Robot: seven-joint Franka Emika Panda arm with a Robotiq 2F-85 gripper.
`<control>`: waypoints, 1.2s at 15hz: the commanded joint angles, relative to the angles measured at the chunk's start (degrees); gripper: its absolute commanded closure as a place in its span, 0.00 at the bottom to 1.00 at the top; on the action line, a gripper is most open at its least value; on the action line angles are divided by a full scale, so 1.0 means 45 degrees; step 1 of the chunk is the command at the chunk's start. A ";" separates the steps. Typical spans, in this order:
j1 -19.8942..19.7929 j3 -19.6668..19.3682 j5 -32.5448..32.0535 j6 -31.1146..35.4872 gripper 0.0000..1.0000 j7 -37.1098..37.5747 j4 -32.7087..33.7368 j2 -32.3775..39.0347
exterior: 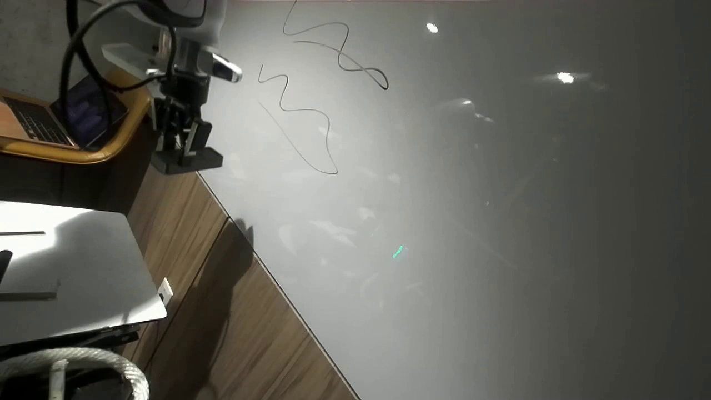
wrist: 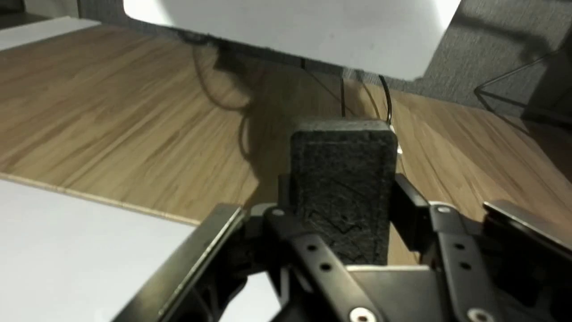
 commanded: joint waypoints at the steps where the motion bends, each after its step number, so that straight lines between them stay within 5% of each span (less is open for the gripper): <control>1: 0.0205 0.0821 -0.0076 -0.0975 0.71 -0.0174 0.1613 -0.0753; 8: -0.0258 0.2233 -0.1765 -0.0647 0.71 0.0159 0.5927 0.1201; 18: 0.0579 0.2542 -0.5099 -0.1719 0.71 0.0752 1.2848 0.4454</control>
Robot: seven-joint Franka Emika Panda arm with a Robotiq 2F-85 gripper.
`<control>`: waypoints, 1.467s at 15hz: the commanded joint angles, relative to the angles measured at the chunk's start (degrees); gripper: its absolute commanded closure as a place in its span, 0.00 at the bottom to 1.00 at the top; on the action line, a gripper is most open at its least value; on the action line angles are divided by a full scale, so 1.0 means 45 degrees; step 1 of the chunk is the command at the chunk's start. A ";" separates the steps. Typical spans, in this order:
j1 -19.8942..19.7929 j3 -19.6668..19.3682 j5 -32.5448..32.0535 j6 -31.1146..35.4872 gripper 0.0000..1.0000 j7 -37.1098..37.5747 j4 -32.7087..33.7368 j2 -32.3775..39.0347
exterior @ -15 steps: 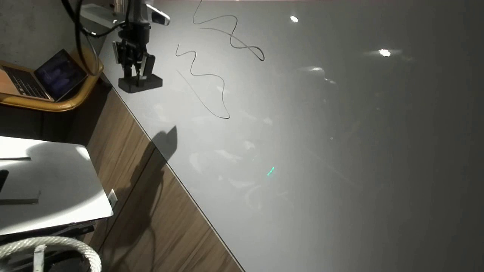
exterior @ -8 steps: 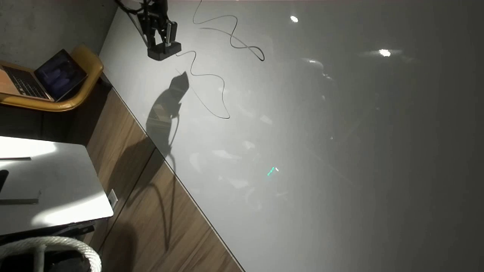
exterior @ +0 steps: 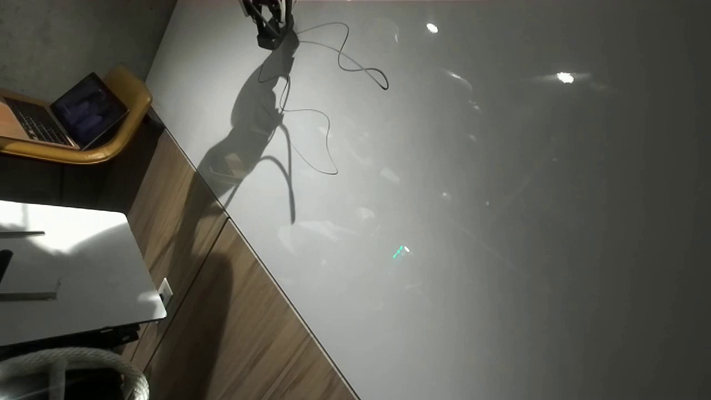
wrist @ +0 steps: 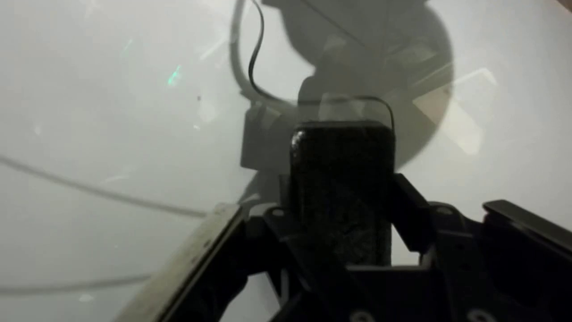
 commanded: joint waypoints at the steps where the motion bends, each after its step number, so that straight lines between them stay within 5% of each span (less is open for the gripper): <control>1: 0.0446 -0.0168 -0.1197 -0.0944 0.71 0.0269 0.3022 0.1431; 7: 0.1057 -0.0735 -0.1676 -0.2272 0.71 0.0114 0.6323 0.3108; 18: 0.3549 -0.1390 -0.2916 -0.4566 0.71 0.1403 0.8893 0.6332; 22: 0.3259 -0.1763 -0.2914 -0.5067 0.71 0.1063 0.8723 0.6088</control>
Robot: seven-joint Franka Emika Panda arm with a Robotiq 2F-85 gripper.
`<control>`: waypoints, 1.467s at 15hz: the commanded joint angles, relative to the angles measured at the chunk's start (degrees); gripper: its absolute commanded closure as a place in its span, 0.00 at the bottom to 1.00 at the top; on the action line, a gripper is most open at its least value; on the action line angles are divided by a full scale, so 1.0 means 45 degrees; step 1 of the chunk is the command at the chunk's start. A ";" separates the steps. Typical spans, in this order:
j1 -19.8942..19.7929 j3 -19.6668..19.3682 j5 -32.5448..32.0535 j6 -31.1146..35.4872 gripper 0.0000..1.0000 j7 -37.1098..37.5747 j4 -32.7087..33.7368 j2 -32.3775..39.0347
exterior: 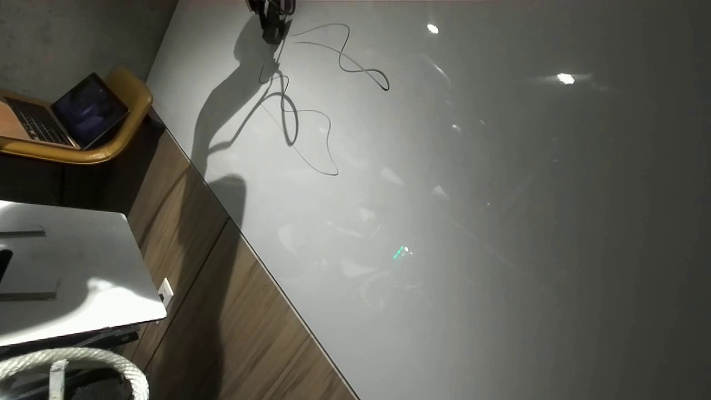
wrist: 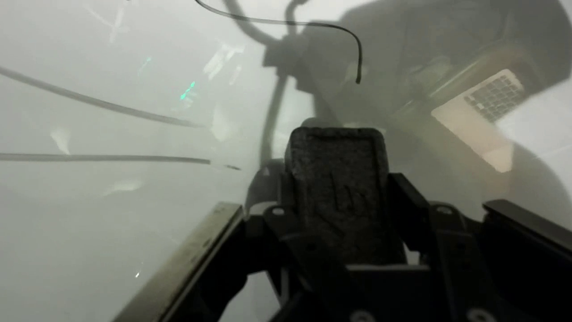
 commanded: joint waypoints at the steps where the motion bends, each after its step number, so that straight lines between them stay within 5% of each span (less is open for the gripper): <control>1: -0.0775 -0.0677 -0.0476 0.0844 0.71 -0.0501 0.0530 0.0514; 11: -0.2067 -0.1693 -0.0653 0.0860 0.71 0.1219 -0.4312 -0.3377; 17: -0.4104 -0.2488 -0.0680 0.1461 0.71 0.1386 -0.5739 -0.5060; 22: -0.5961 -0.3871 0.0159 0.3379 0.71 0.0622 -0.6636 -0.5649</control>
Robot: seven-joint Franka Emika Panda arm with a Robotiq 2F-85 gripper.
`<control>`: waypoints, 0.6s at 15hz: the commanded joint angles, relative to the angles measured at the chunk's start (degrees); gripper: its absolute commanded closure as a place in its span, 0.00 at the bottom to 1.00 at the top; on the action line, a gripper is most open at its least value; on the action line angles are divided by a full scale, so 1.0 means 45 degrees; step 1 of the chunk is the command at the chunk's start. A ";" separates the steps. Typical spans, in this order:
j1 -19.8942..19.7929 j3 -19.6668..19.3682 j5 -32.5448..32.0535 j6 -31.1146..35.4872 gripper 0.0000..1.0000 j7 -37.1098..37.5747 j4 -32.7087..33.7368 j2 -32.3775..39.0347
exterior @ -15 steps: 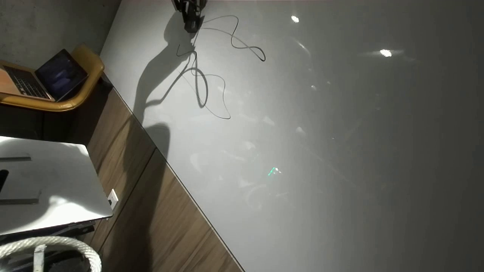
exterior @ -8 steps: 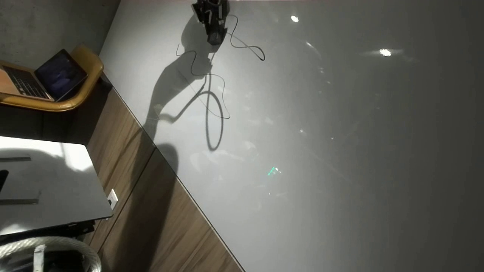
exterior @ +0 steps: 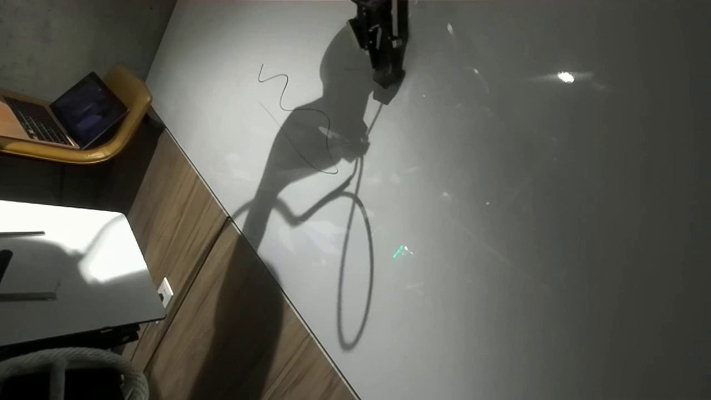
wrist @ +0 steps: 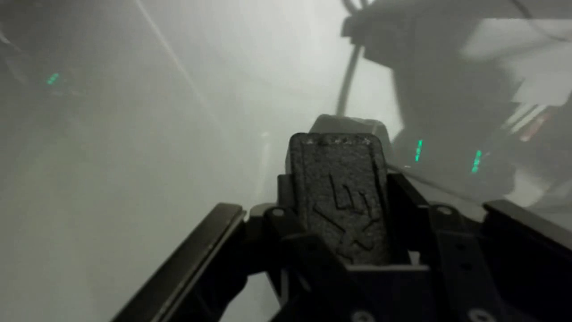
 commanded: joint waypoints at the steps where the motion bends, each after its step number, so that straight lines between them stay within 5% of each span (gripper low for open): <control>1: -0.1314 -0.1193 0.0581 0.2309 0.71 -0.0582 -0.0649 -0.0043; 5: -0.2013 -0.1735 0.1744 0.3939 0.71 -0.1311 -0.1159 0.0457; 9: -0.1857 -0.1358 0.2747 0.3930 0.71 -0.1968 -0.1177 0.0281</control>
